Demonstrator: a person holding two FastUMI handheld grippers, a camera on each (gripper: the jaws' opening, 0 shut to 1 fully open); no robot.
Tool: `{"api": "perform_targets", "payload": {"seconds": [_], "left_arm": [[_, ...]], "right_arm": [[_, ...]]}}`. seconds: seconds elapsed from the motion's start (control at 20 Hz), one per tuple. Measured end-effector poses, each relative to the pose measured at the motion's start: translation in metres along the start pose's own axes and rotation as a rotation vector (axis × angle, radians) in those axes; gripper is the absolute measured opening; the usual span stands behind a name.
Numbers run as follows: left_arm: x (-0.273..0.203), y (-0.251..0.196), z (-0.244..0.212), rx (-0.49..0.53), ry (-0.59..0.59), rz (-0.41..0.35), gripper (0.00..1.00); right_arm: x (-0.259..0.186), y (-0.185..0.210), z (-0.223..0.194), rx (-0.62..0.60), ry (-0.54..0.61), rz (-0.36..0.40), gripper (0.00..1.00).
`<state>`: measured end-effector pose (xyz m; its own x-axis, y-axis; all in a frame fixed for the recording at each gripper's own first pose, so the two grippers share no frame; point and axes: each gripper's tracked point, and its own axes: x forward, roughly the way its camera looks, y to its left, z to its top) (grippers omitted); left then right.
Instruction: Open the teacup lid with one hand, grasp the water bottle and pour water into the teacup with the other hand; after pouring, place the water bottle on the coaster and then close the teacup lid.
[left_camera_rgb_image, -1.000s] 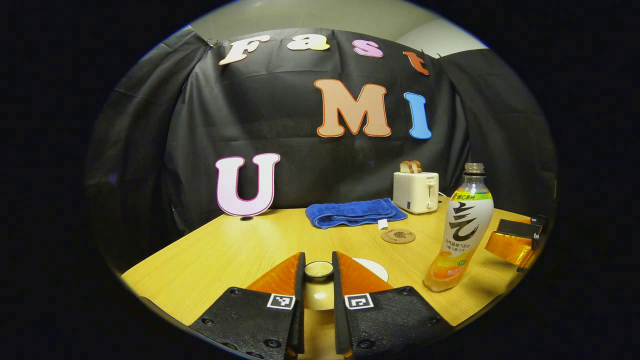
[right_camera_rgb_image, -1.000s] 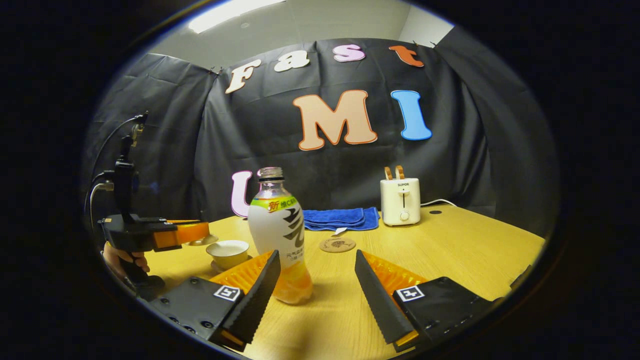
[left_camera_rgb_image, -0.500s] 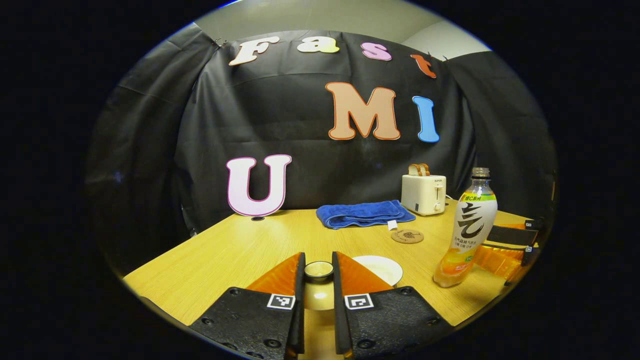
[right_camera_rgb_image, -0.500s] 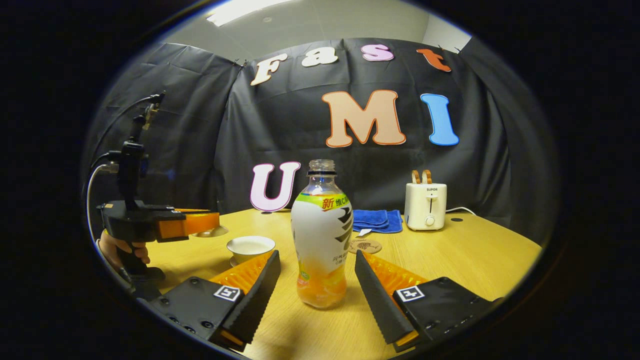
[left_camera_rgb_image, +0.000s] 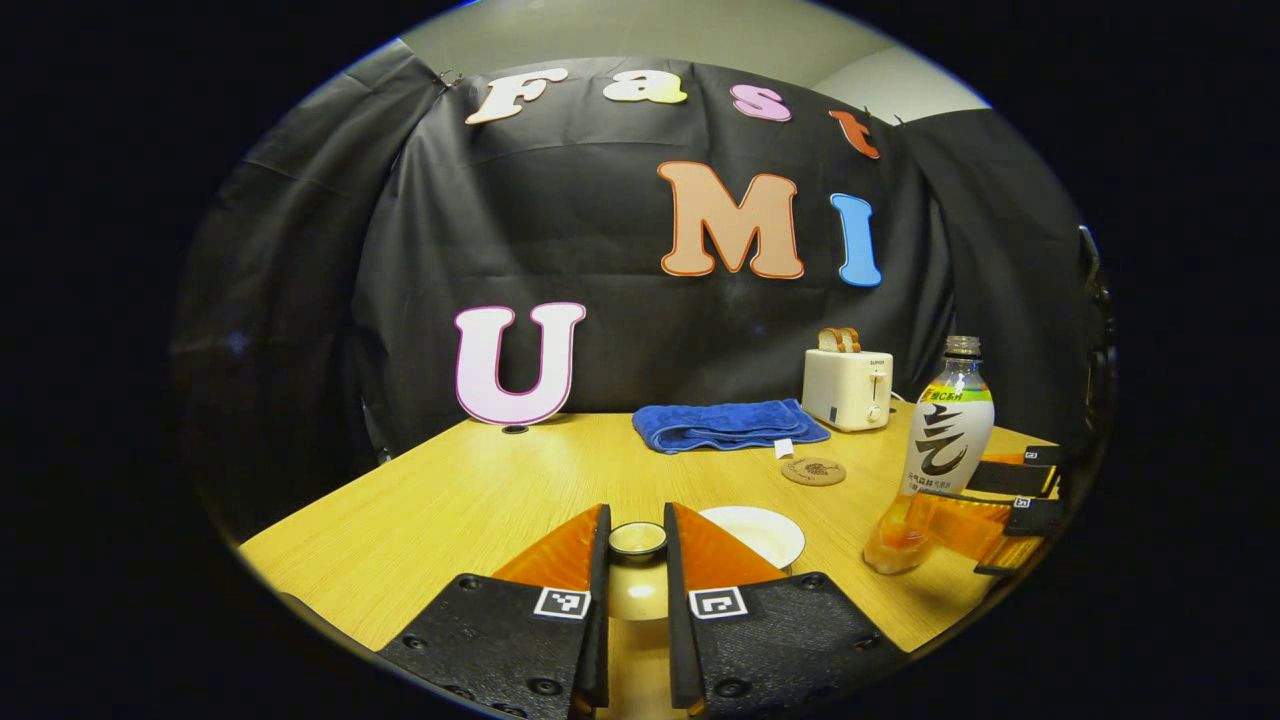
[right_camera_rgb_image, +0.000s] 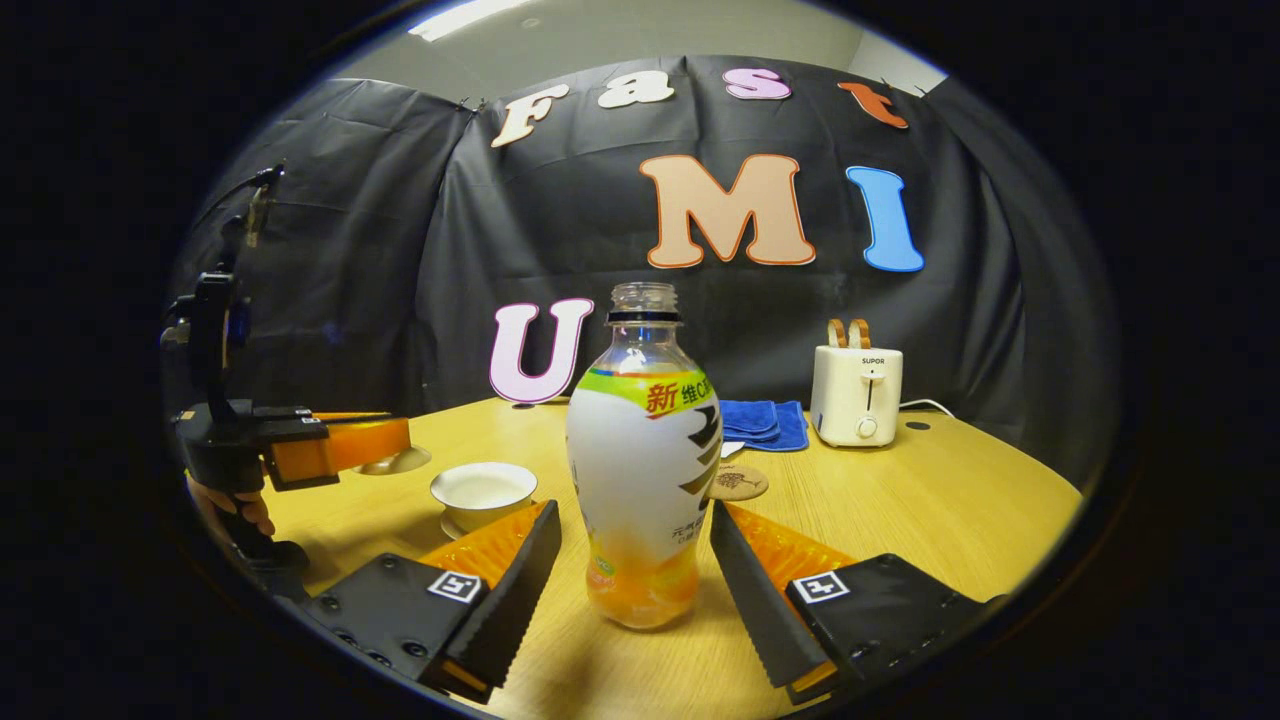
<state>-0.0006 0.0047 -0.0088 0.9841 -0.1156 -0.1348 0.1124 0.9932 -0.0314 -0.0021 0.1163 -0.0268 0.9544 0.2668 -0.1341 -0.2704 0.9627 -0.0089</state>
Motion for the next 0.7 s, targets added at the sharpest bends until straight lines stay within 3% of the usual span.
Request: {"api": "perform_targets", "payload": {"seconds": [0.25, 0.45, 0.7], "left_arm": [[0.0015, -0.0004, -0.0018, -0.003, 0.003, -0.001, 0.21], [0.0015, 0.0001, -0.0039, -0.01, 0.007, -0.001, 0.21], [0.0007, 0.0037, -0.0034, -0.027, 0.004, 0.003, 0.21]], "right_arm": [[0.0021, -0.0012, -0.0046, -0.004, 0.034, -0.006, 0.72], [0.0031, 0.0006, -0.0035, -0.051, 0.034, -0.01, 0.65], [0.0074, -0.0005, -0.0011, -0.178, 0.053, -0.025, 0.65]]}}
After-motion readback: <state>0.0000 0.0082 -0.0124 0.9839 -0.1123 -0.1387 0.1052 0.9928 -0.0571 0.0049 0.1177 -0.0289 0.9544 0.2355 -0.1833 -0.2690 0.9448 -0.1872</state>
